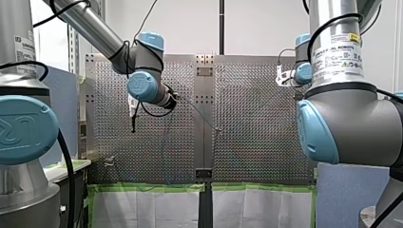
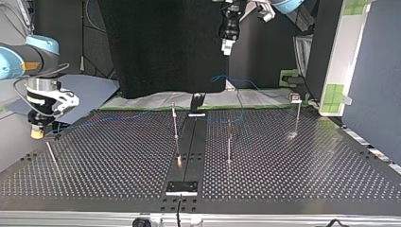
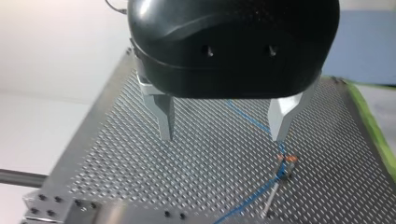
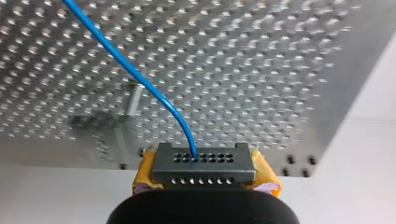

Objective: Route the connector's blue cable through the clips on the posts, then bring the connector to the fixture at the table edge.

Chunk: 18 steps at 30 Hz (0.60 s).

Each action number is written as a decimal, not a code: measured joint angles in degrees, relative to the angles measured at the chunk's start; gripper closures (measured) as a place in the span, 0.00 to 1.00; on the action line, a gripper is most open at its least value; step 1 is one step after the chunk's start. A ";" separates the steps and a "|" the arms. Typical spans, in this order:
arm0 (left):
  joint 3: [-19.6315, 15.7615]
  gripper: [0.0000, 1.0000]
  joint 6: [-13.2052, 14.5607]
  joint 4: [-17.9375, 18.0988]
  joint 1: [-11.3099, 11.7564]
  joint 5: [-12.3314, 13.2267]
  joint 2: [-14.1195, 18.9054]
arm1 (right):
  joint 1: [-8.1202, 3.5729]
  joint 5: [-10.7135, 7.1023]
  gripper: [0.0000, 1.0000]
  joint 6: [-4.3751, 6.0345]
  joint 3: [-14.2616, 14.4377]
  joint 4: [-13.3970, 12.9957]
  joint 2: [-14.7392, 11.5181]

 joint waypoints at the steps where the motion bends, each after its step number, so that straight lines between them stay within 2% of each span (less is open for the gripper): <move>1: -0.41 0.01 -0.30 0.44 0.03 0.44 0.44 | -0.11 -0.21 1.00 -0.22 0.01 0.18 -0.46; 7: -1.54 0.01 -0.74 3.60 0.18 1.97 3.58 | -0.75 -1.46 1.00 -0.97 0.01 0.75 -2.30; 18: -1.52 0.01 -0.38 5.20 0.29 2.04 4.85 | -2.12 -1.97 1.00 -1.20 0.06 2.40 1.37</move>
